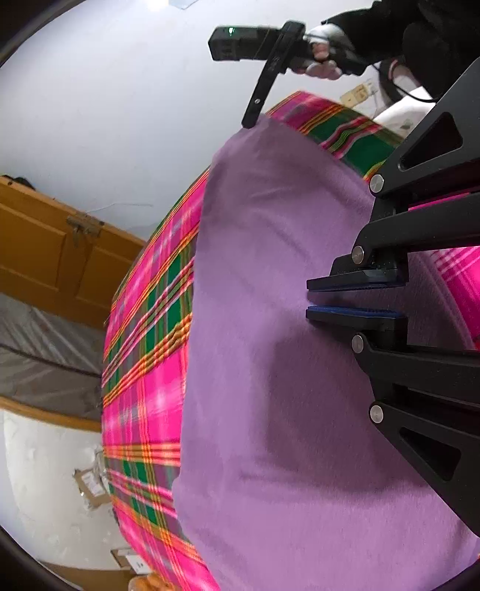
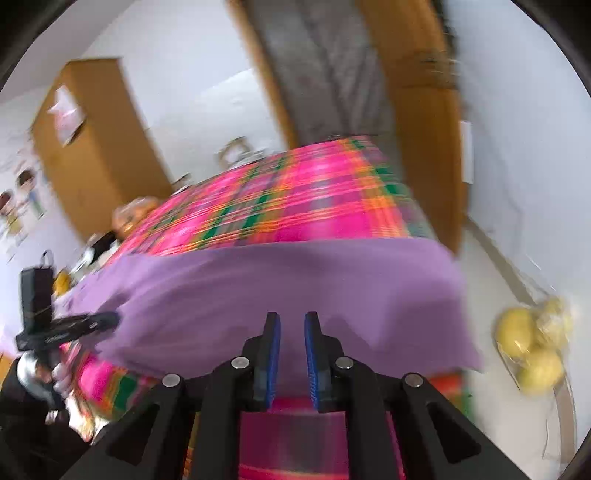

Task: Fold clothes

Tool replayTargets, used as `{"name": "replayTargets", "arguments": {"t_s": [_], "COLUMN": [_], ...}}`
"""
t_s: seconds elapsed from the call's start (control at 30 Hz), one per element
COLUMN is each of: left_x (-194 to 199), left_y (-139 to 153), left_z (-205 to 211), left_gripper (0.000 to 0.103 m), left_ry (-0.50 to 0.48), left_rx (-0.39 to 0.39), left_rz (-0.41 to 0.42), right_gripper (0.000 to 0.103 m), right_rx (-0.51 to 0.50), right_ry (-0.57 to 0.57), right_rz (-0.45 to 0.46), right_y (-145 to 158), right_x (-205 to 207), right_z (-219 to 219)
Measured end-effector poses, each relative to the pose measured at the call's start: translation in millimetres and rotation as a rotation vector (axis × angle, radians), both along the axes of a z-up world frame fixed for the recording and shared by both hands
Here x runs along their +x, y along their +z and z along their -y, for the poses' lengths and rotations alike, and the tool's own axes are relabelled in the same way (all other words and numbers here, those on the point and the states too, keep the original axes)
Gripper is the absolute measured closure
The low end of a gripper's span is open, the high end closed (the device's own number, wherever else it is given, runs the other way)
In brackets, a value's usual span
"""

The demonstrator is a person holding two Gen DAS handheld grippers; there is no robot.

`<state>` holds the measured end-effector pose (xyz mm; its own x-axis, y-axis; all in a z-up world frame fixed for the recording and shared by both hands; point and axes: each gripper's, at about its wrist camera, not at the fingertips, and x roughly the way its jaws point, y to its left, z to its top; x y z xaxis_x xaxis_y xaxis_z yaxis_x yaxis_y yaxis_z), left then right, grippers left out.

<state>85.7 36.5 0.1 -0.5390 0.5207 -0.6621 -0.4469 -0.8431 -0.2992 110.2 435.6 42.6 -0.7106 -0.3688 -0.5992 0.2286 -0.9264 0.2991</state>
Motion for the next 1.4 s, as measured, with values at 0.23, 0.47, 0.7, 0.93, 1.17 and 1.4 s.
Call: {"name": "replayTargets", "arguments": {"t_s": [0.23,0.47,0.7,0.93,1.17,1.4], "left_x": [-6,-7,-5,39,56,56], "left_y": [-2,-7,-6,-2,-7,-9], "left_z": [29,38,32,12,4,76], "left_gripper": [0.095,0.095,0.095,0.095,0.094,0.094], "left_ry": [0.108,0.124,0.124,-0.004,-0.065,0.140], "left_rx": [0.016,0.033,0.014,0.005,-0.033,0.025], "left_rz": [-0.010,-0.020,-0.032,-0.072,-0.107,-0.093], "right_gripper": [0.092,0.085,0.085,0.082,0.081,0.081], "right_rx": [-0.064,-0.088,0.028,0.258,0.257,0.258], "right_ry": [-0.214,-0.388,0.033,0.197,0.287,0.293], "right_rz": [0.088,0.106,-0.008,-0.127,-0.145,-0.084], "right_y": [-10,-9,-7,-17,-20,-8], "right_x": [-47,-64,0,49,41,31], "right_z": [-44,-83,38,97,135,131]}}
